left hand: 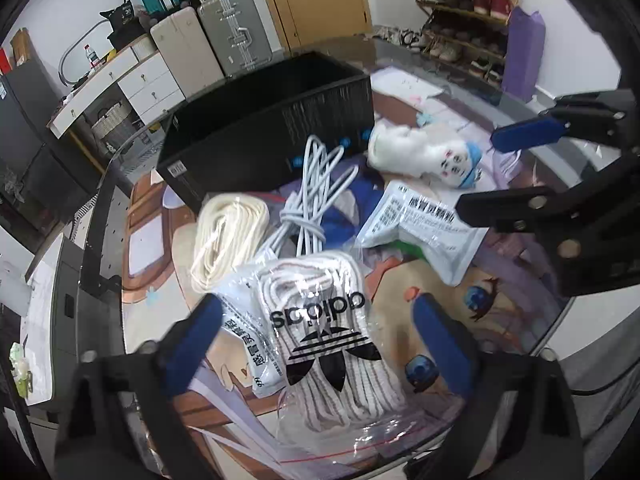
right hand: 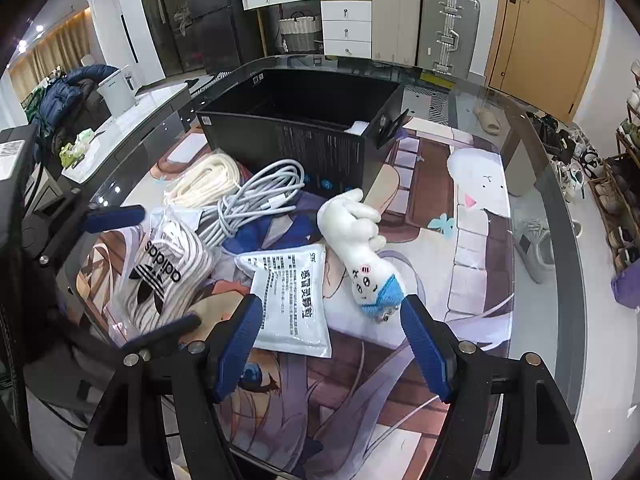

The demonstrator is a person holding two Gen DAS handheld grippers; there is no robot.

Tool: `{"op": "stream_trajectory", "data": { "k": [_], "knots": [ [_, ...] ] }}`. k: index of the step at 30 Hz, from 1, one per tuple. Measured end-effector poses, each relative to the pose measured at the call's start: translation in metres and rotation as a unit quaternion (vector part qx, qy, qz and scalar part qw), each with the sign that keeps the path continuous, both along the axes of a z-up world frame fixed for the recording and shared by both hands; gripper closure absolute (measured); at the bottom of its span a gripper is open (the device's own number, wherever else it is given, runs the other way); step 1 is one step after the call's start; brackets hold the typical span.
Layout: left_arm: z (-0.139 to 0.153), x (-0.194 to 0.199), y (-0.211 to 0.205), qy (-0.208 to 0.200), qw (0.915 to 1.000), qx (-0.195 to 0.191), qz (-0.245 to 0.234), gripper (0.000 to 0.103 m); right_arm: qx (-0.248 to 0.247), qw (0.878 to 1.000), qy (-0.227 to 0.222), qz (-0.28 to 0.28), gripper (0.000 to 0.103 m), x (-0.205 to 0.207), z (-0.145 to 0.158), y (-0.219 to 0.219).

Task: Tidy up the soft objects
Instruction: 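Grasp clear adidas bag of white laces with left tool, then grasp white printed sachet with right tool while left tool holds adidas bag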

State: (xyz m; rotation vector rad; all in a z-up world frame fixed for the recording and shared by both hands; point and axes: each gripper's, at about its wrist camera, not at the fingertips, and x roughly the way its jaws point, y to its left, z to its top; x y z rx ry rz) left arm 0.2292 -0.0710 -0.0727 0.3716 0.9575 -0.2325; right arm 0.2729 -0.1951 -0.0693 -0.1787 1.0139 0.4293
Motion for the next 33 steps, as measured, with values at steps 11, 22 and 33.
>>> {"op": "stream_trajectory", "data": {
  "k": [11, 22, 33],
  "knots": [
    [-0.001, 0.009, 0.016, 0.023, 0.9995, -0.021, 0.004, 0.057, 0.004, 1.0, 0.021, 0.013, 0.03, 0.004, -0.015, 0.017],
    [0.012, 0.008, 0.032, 0.011, 0.9991, -0.037, 0.015, 0.059, -0.006, 0.999, 0.045, 0.027, 0.03, 0.014, -0.036, 0.039],
    [0.01, 0.008, 0.033, 0.017, 0.999, -0.039, 0.011, 0.059, -0.016, 0.998, 0.04, 0.039, 0.05, 0.013, -0.035, 0.047]
  ]
}}
